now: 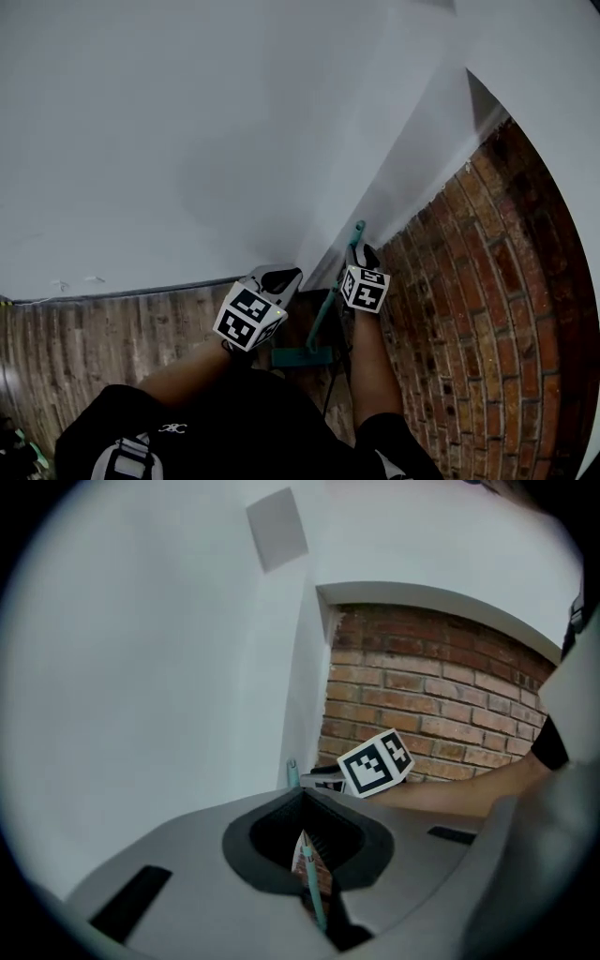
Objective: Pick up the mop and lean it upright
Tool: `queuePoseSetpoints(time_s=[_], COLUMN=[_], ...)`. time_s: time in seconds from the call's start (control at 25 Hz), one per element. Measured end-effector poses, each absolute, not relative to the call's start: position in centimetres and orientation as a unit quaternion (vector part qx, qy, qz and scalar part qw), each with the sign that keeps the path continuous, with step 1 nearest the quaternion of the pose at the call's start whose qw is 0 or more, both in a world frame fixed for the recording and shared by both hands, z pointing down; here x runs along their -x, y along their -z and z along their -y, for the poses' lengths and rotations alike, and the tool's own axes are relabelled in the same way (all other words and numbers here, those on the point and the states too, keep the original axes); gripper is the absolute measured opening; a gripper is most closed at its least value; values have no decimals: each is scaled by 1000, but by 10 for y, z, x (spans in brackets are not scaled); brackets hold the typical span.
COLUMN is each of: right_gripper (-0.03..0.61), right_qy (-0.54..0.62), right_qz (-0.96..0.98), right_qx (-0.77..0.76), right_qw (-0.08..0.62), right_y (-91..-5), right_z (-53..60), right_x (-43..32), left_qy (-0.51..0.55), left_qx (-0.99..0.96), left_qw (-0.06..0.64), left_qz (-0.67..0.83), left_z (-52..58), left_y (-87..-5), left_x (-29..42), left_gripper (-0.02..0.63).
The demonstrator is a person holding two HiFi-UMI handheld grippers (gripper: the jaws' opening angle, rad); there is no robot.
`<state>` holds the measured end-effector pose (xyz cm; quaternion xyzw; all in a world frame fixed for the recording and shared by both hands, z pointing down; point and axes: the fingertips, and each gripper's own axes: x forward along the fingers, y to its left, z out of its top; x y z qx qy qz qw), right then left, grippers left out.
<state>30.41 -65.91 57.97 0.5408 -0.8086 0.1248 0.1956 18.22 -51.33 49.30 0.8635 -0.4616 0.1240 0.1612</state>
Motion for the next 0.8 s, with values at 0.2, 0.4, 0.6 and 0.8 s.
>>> queuePoseSetpoints(time_s=[0.2, 0.4, 0.6, 0.8], right_gripper=[155, 114, 107, 107], right_qy=[-140, -124, -137, -143], right_qz=[783, 759, 763, 769], right_qx=[-547, -577, -579, -581], right_qw=[261, 276, 252, 223], right_y=[-616, -622, -619, -608], right_z=[686, 704, 698, 673], right_x=[-295, -299, -300, -305], left_qy=[-123, -123, -122, -114], left_qx=[-855, -851, -857, -867], left_qw=[159, 159, 158, 159], left_qz=[477, 484, 475, 458], left_z=[523, 531, 538, 548], left_y=[-488, -490, -486, -486], left_x=[-161, -144, -143, -154], left_gripper=[-9, -9, -9, -9])
